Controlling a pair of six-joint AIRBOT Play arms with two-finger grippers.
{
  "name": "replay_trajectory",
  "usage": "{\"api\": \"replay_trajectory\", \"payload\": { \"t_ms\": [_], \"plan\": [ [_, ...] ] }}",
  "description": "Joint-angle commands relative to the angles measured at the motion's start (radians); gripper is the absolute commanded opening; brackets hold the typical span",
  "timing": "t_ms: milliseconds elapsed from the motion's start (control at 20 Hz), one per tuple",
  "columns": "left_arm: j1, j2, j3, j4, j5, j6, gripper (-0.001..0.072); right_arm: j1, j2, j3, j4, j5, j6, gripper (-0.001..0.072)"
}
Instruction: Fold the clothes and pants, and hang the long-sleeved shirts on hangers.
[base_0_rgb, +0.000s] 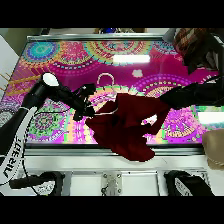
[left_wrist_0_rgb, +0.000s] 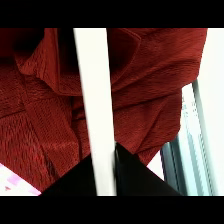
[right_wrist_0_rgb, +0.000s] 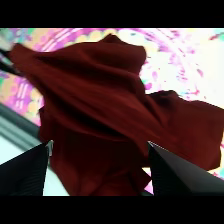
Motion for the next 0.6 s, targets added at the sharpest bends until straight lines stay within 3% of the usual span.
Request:
{"api": "replay_trajectory", "payload": {
  "t_ms": [0,50,200,300,450,550],
  "plan": [
    [0.0,0.0,0.0,0.0,0.0,-0.002,0.0021,-0.149,0.027,-0.055,0.037,-0.002,0.0,0.0657],
    [0.0,0.0,0.0,0.0,0.0,-0.003,0.0021,-0.16,0.027,-0.055,0.055,-0.018,0.034,0.0657],
    [0.0,0.0,0.0,0.0,0.0,-0.003,0.0021,-0.187,0.013,-0.057,0.096,-0.055,-0.193,0.0657],
    [0.0,0.0,0.0,0.0,0.0,-0.003,0.0021,-0.279,-0.016,-0.076,0.248,-0.029,-0.335,0.0657],
    [0.0,0.0,0.0,0.0,-0.002,-0.01,0.0021,-0.473,-0.082,-0.15,0.65,0.138,-0.74,0.0657],
    [0.0,0.0,0.0,0.0,-0.005,-0.01,0.0021,-0.544,-0.122,-0.2,0.765,0.268,-1.008,0.0657]
  ]
}}
